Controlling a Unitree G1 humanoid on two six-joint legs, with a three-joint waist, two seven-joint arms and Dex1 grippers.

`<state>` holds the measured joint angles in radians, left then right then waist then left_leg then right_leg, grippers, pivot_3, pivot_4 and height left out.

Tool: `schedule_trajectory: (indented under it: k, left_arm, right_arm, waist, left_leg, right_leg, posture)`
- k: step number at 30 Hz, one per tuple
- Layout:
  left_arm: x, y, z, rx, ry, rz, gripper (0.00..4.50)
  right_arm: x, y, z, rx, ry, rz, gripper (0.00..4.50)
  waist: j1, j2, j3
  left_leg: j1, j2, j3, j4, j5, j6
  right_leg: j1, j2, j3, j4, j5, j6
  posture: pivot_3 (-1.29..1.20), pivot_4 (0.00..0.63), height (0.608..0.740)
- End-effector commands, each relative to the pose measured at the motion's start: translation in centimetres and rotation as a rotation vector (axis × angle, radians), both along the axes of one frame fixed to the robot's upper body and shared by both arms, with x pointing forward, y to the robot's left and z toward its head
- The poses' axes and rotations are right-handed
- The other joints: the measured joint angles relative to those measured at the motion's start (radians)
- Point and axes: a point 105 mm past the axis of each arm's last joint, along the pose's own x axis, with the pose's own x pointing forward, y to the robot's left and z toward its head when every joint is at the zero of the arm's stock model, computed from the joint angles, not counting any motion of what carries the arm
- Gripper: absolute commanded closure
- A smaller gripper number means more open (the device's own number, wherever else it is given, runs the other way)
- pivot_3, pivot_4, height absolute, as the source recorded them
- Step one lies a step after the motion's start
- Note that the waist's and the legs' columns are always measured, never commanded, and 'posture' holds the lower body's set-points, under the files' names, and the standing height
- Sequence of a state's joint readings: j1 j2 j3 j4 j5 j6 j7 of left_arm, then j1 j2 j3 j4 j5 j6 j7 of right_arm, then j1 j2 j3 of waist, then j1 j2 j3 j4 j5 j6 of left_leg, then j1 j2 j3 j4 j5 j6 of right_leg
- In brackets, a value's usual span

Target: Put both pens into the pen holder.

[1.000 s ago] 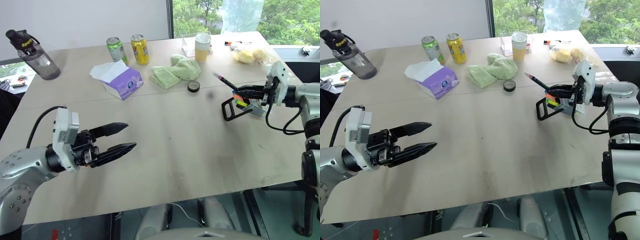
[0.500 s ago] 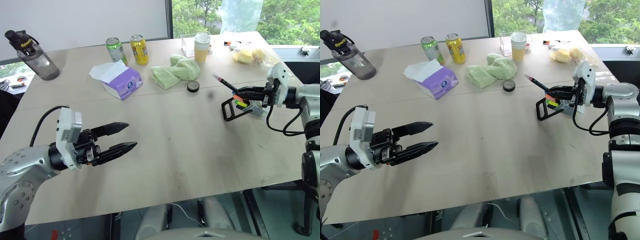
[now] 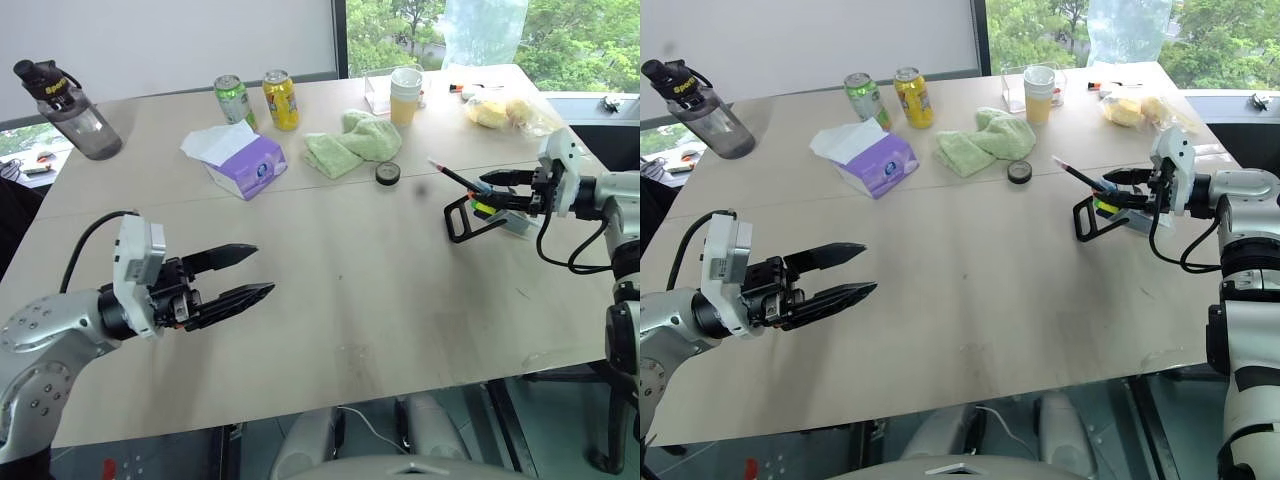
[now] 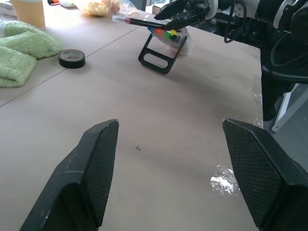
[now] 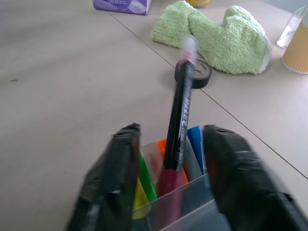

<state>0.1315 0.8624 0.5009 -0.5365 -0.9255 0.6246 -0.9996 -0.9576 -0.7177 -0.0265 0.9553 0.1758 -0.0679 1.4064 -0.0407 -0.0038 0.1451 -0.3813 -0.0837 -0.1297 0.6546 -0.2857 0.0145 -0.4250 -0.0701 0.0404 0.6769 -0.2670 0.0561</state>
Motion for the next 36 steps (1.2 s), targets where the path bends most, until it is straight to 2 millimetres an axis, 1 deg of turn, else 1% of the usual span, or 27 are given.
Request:
schedule_trajectory:
  k: [1,10,14,17,24,26,29,33,35,36]
  left_arm:
    - [0.0,0.1,0.5,0.006,-0.037,-0.001,0.98]
    - [0.3,0.1,0.5,0.007,-0.043,0.000,0.98]
    - [0.4,0.2,0.5,0.008,-0.046,0.000,0.98]
    - [0.5,0.1,0.5,0.007,-0.048,-0.001,0.98]
    - [0.6,0.0,0.5,0.006,-0.051,0.000,0.98]
    - [0.6,0.0,0.5,0.005,-0.051,0.002,0.98]
    - [0.6,-0.1,0.5,0.002,-0.052,0.006,0.98]
    - [0.6,-0.1,0.5,0.001,-0.055,0.013,0.98]
    - [0.6,-0.1,0.5,0.001,-0.057,0.016,0.98]
    - [0.6,-0.2,0.5,0.000,-0.057,0.017,0.98]
  right_arm:
    - [-0.1,-0.8,0.2,-0.008,-0.009,-0.023,0.98]
    - [-0.1,-0.9,0.7,0.000,-0.032,-0.023,0.98]
    - [-0.1,-0.6,1.4,0.011,-0.055,-0.014,0.98]
    - [-0.2,0.1,2.7,0.016,-0.082,0.022,0.98]
    - [-0.6,2.5,5.3,-0.037,-0.111,0.104,0.98]
    - [-0.7,3.4,5.7,-0.052,-0.112,0.118,0.98]
    - [-0.3,4.7,6.0,-0.078,-0.118,0.097,0.98]
    - [0.7,7.2,5.8,-0.093,-0.098,0.019,0.98]
    - [0.8,8.9,5.0,-0.098,-0.071,-0.008,0.98]
    - [1.1,9.7,4.2,-0.094,-0.040,-0.043,0.98]
  waist:
    - [0.000,0.000,0.000]
    - [0.000,0.000,0.000]
    - [0.000,0.000,0.000]
    - [0.000,0.000,0.000]
    - [-0.002,0.000,0.000]
    - [-0.001,0.000,0.000]
    - [-0.001,0.000,0.000]
    - [-0.002,0.000,0.000]
    - [-0.002,0.000,0.000]
    - [-0.002,0.000,0.000]
  left_leg:
    - [0.000,0.000,0.000,0.000,0.000,0.000]
    - [0.000,0.000,0.000,0.000,0.000,0.000]
    - [0.000,0.000,0.000,0.000,0.000,0.000]
    - [0.000,0.000,0.000,0.000,0.000,0.000]
    - [0.000,0.000,0.000,0.000,0.000,0.000]
    - [-0.001,0.000,0.000,0.000,0.000,0.000]
    - [-0.001,0.000,0.000,0.000,0.000,0.000]
    - [-0.001,0.000,0.000,0.000,0.000,0.000]
    - [-0.001,0.000,0.000,0.000,0.000,0.000]
    - [-0.002,0.000,0.000,0.000,0.000,0.000]
  right_leg:
    - [0.000,0.000,0.000,0.000,0.000,0.000]
    - [0.000,0.000,0.000,0.000,0.000,0.000]
    - [0.000,0.000,0.000,0.000,0.000,0.000]
    - [0.000,0.000,0.000,0.000,0.000,0.000]
    - [-0.001,0.000,0.000,0.000,0.000,0.000]
    - [-0.001,0.000,0.000,0.000,0.000,0.000]
    - [-0.001,0.000,0.000,0.000,0.000,0.000]
    - [-0.001,0.000,0.000,0.001,0.000,0.000]
    - [-0.002,0.000,0.000,0.001,0.000,0.000]
    - [-0.002,0.000,0.000,0.001,0.000,0.000]
  posture:
    - [0.00,0.150,0.740]
    - [0.00,0.150,0.740]
    - [0.00,0.150,0.740]
    - [0.00,0.150,0.740]
    - [0.00,0.150,0.740]
    - [0.00,0.150,0.740]
    - [0.00,0.150,0.740]
    - [0.00,0.150,0.740]
    - [0.00,0.150,0.740]
    - [0.00,0.150,0.740]
